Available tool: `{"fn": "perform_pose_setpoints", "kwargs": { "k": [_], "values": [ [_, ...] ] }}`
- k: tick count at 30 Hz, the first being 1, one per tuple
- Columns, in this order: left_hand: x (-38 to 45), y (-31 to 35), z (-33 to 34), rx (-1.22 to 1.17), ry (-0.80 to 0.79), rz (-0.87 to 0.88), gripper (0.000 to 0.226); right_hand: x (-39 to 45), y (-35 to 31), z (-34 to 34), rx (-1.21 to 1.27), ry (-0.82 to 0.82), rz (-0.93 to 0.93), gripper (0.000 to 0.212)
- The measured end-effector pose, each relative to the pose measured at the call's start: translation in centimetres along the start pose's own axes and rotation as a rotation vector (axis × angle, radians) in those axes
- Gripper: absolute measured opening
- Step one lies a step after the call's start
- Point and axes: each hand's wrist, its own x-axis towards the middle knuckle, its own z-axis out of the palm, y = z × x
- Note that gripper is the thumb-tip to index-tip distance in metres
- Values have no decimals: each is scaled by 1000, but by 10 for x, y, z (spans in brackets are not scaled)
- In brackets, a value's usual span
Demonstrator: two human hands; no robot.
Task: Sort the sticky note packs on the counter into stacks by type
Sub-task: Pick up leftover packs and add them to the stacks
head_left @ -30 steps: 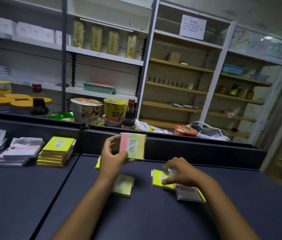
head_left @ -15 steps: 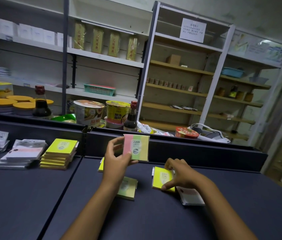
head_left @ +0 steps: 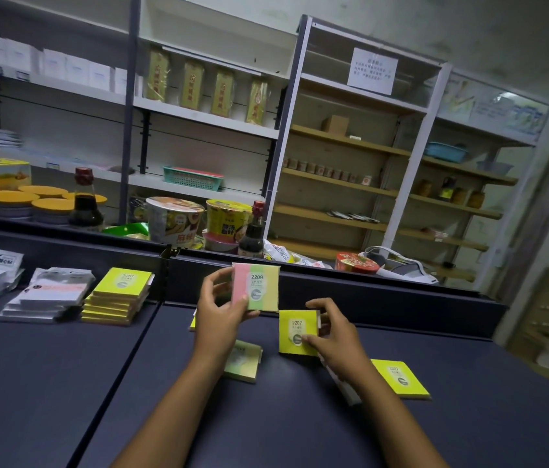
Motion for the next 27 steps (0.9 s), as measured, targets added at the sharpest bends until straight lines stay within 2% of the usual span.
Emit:
{"fn": "perform_pose_setpoints", "kwargs": {
  "k": [7,12,19,27],
  "values": [
    [-35,12,-11,80,58,42,41,-45,-15,-18,511,243,47,51],
    [-88,36,-28,82,147,30,28,-91,-21,-20,634,339,20,45],
    [-148,96,-48,72,206,50,25,-145,-43,-25,668,339,-43,36],
    [-200,143,-85,85,179,49,43,-193,-79,-8,744,238,-75,30]
  ]
}}
